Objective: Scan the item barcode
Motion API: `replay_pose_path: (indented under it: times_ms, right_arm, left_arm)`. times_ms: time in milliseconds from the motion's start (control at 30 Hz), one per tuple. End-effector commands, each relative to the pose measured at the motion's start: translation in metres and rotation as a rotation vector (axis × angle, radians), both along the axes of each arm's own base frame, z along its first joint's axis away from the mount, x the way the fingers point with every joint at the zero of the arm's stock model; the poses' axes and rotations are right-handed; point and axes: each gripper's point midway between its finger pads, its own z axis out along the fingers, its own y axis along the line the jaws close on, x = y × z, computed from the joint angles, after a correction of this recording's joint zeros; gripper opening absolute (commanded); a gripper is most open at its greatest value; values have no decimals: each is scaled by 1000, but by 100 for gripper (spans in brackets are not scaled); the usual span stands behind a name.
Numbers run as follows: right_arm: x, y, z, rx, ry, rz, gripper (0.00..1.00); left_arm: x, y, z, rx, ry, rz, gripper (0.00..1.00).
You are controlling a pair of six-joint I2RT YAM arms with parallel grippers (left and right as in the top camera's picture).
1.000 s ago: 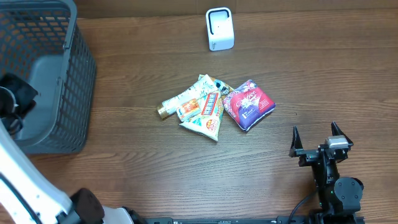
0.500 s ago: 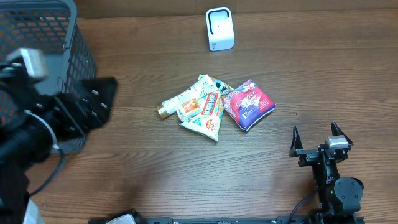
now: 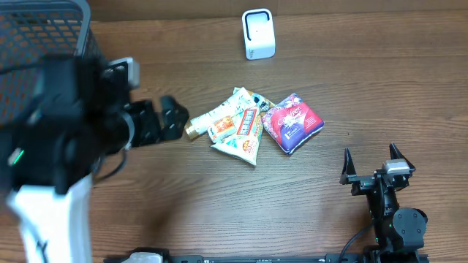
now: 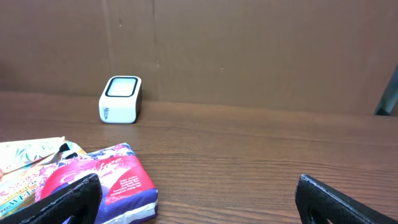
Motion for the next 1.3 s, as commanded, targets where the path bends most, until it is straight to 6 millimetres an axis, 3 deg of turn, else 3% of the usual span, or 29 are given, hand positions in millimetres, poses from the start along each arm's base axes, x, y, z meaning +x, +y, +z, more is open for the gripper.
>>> replay_pose_path:
  times_ms: [0, 133, 300, 433, 533, 600, 700, 1000, 1133, 1267]
  right_arm:
    - [0, -1, -2, -4, -4, -6, 100]
    - [0, 4, 12, 3, -61, 23, 100]
    - [-1, 9, 10, 3, -51, 53, 100]
    - [-18, 61, 24, 29, -101, 375, 100]
    - [-56, 112, 29, 2, -136, 741, 100]
    - [-73, 126, 32, -14, -154, 870, 100]
    - [-78, 126, 47, 48, -182, 889, 100]
    - [-90, 101, 145, 222, -448, 761, 100]
    - [-87, 94, 175, 245, -411, 700, 100]
    - [-70, 94, 188, 276, -224, 665, 100]
  left_arm:
    - [16, 2, -30, 100, 66, 28, 100]
    - [32, -5, -52, 169, 106, 5, 100]
    - [55, 18, -71, 317, 138, 115, 100]
    - [68, 25, -86, 383, 171, 133, 100]
    - [74, 23, -101, 392, 215, 124, 100]
    - [77, 21, -110, 397, 244, 117, 100]
    - [82, 20, -124, 409, 285, 110, 100]
    - [90, 19, -149, 433, 358, 94, 100]
    - [90, 19, -149, 433, 360, 94, 100]
    - [90, 19, -149, 433, 360, 94, 100]
